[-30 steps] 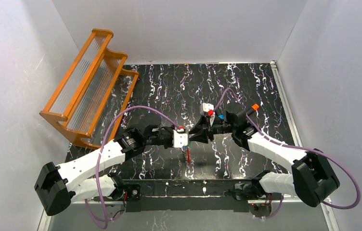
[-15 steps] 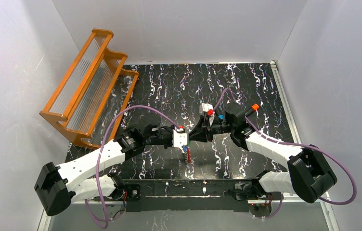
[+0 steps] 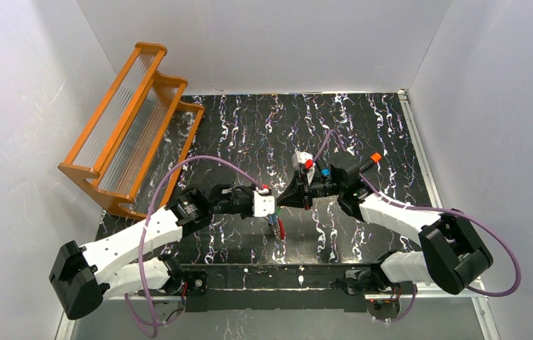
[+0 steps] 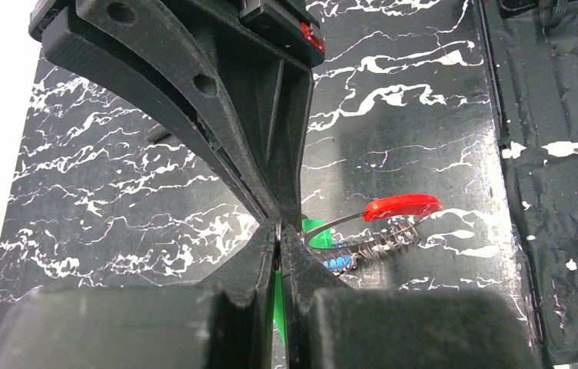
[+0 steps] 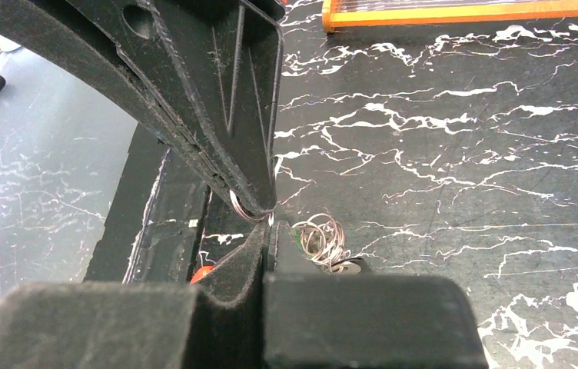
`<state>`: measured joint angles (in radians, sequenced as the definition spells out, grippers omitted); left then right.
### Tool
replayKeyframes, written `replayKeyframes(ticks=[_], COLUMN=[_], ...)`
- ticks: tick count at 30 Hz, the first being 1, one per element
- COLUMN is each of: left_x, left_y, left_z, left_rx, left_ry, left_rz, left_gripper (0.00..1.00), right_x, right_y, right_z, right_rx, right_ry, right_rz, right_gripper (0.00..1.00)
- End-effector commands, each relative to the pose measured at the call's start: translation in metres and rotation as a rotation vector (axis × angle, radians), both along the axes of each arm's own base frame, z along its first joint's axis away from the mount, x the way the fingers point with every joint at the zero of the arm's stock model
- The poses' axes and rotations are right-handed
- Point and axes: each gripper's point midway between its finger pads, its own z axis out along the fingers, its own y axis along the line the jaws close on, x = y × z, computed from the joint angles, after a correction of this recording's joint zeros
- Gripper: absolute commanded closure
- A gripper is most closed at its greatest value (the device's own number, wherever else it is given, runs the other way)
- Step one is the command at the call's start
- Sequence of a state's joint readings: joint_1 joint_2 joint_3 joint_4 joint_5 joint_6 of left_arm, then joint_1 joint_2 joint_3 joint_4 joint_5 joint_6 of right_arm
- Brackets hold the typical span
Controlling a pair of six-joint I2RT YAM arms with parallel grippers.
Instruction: Remove the keys from the keyring
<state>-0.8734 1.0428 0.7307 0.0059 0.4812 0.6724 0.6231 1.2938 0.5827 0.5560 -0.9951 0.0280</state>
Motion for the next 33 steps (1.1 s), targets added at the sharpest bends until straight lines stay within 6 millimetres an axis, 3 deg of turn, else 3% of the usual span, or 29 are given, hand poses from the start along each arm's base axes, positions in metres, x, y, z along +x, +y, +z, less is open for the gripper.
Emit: replayKeyframes(ticks=[1,9,16,20,26,31,33], left_x=[0.007,0.008,-0.001,0.016,0.065,0.089,0.092], left_y=[0.008,0.029,0.021,0.027,0.068,0.116,0.126], left_z=[0.028,0.020,0.015,0.010,-0.014,-0.045,-0.060], left_rx=[-0.061,-0.101,-0.166,-0.152,-0.064,0.015,0.020], left_ry=[-0.058,0.001,0.099,0.103,0.080,0.103,0.156], left_rz=[0.069,0.202,0.193,0.303,0.699,1.049,1.142], left_gripper=[1.00,1.00,1.00,1.00,1.00,0.94,0.90], right_x=[0.007,0.019,0.021,0.034,0.051,0.057,0.060], right_y=[-0.001,-0.011,-0.014,-0.020,-0.033,-0.037,-0.037], right_z=[0.011,0.039,0.057,0.061,0.059,0.053,0.050], right_rx=[0.028,0.146,0.242,0.251,0.197,0.150,0.128], right_ry=[-0.041,-0.034,-0.007,-0.025,-0.046,-0.030,-0.018], right_rz=[-0.062,-0.247,-0.290,-0.391,-0.534,-0.573,-0.587], right_gripper=[0.99,0.99,0.99,0.99,0.99,0.99,0.99])
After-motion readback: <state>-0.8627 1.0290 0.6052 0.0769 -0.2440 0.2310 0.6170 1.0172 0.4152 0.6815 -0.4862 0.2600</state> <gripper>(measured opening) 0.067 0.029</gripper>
